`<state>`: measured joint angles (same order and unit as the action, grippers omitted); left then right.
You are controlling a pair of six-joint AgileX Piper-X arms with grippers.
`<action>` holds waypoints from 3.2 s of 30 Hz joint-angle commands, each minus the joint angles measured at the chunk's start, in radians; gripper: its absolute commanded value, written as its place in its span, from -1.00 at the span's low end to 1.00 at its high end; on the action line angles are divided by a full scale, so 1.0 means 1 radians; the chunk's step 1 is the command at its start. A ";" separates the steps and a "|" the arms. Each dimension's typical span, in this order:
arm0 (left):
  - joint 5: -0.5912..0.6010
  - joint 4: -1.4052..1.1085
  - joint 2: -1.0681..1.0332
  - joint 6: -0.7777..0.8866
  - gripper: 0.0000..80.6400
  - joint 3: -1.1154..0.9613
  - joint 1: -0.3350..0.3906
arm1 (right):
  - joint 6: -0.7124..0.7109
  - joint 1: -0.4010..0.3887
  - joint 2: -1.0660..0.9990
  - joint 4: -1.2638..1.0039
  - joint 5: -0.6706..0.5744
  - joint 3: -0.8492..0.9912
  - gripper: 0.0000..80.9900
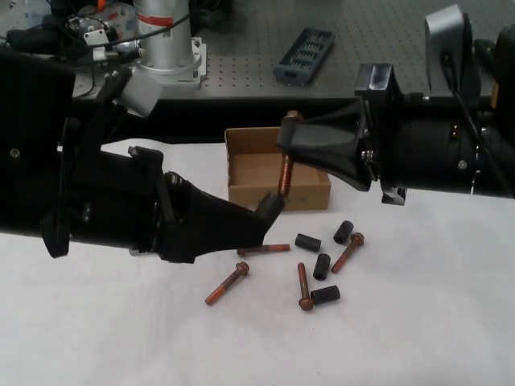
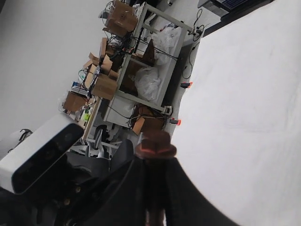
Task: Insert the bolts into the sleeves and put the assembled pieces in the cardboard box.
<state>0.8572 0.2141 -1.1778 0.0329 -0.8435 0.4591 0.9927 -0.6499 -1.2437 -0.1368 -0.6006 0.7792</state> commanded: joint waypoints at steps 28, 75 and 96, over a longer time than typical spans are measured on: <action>0.047 -0.035 0.010 0.041 -0.99 -0.003 -0.002 | -0.002 0.045 -0.002 -0.050 0.029 0.002 -0.93; 0.003 -0.172 0.010 0.123 -0.99 -0.003 -0.002 | 0.002 0.042 -0.002 -0.050 0.023 0.002 -0.93; 0.011 -0.186 -0.006 0.146 -0.99 -0.003 0.025 | 0.057 0.042 -0.002 -0.139 0.023 0.006 -0.93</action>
<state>0.8568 0.0442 -1.1778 0.1749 -0.8419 0.4675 1.0465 -0.6086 -1.2437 -0.2453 -0.5692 0.7792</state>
